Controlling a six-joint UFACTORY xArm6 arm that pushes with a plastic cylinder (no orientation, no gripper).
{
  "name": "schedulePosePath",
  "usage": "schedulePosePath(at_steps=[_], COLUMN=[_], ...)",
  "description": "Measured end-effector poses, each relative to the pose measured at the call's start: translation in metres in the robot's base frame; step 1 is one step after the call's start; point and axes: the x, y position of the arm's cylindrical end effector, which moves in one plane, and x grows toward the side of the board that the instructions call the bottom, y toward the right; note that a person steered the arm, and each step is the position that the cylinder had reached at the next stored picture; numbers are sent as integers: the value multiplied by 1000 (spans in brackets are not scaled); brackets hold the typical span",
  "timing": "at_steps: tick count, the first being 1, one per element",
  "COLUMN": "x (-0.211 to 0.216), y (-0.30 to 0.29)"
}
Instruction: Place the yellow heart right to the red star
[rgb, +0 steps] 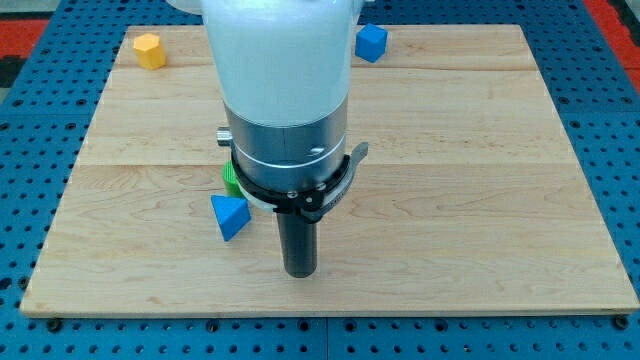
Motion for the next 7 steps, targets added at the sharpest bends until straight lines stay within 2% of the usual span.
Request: schedulePosePath(at_steps=[2, 3, 5, 6, 7], x=[4, -51, -245, -318, -371], y=[-1, -10, -2, -9, -38])
